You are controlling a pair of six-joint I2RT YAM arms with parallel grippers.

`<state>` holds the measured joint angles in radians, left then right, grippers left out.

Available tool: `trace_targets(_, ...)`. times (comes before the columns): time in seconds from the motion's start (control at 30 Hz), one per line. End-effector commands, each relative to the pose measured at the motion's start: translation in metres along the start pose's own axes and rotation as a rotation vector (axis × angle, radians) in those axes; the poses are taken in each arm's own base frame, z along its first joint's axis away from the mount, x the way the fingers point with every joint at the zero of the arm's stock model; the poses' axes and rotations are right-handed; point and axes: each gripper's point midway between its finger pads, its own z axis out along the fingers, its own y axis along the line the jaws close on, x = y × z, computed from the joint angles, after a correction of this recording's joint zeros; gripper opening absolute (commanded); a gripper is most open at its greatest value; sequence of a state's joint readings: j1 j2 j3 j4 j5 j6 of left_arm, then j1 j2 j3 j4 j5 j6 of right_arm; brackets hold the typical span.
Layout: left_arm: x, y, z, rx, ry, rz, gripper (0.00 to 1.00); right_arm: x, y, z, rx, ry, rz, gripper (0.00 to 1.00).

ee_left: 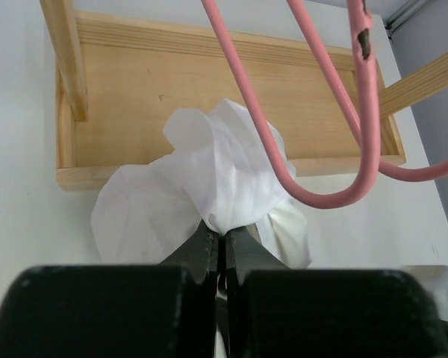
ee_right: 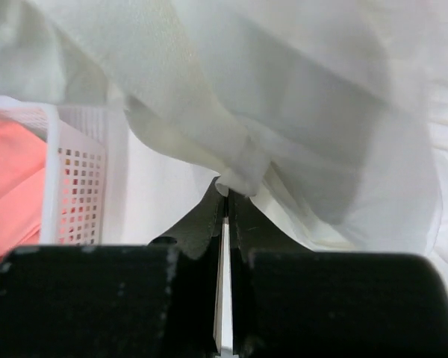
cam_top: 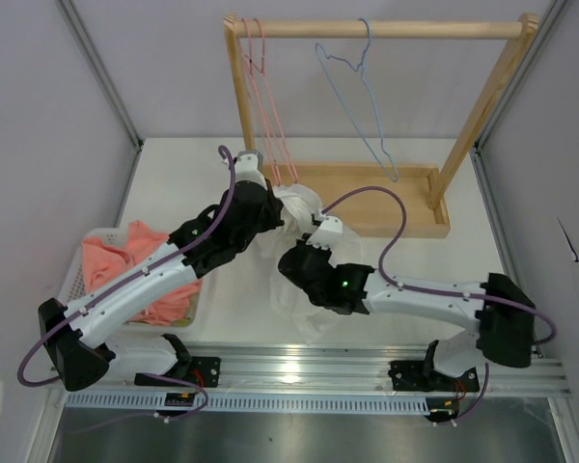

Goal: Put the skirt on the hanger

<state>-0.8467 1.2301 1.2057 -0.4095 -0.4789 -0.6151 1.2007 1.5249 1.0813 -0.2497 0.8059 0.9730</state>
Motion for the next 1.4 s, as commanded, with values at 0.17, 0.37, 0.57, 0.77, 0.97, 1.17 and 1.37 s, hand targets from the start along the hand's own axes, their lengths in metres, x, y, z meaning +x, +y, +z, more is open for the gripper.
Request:
trace_targets(0.17, -0.019, 0.014, -0.016, 0.003, -0.059, -0.003, 0.00, -0.118, -0.038, -0.073, -0.015, -0.181, 0.073, 0.00)
trace_targets(0.37, -0.025, 0.002, -0.013, 0.066, -0.069, -0.029, 0.00, -0.188, -0.048, -0.087, -0.032, -0.237, -0.056, 0.00)
trace_targets(0.57, -0.076, -0.014, 0.010, 0.178, -0.214, -0.075, 0.00, -0.280, -0.063, -0.064, -0.039, -0.342, -0.144, 0.00)
trace_targets(0.77, -0.144, -0.037, 0.020, 0.300, -0.383, -0.070, 0.00, -0.346, -0.078, -0.053, 0.016, -0.445, -0.155, 0.00)
trace_targets(0.97, -0.172, -0.057, 0.017, 0.393, -0.460, -0.021, 0.00, -0.382, -0.084, -0.063, 0.045, -0.511, -0.144, 0.00)
trace_targets(1.17, -0.150, -0.048, 0.033, 0.361, -0.403, -0.003, 0.00, -0.364, -0.104, -0.057, 0.091, -0.461, -0.111, 0.00)
trace_targets(1.37, -0.048, -0.012, 0.073, 0.293, -0.176, -0.091, 0.00, -0.259, -0.165, -0.027, 0.184, -0.273, -0.013, 0.00)
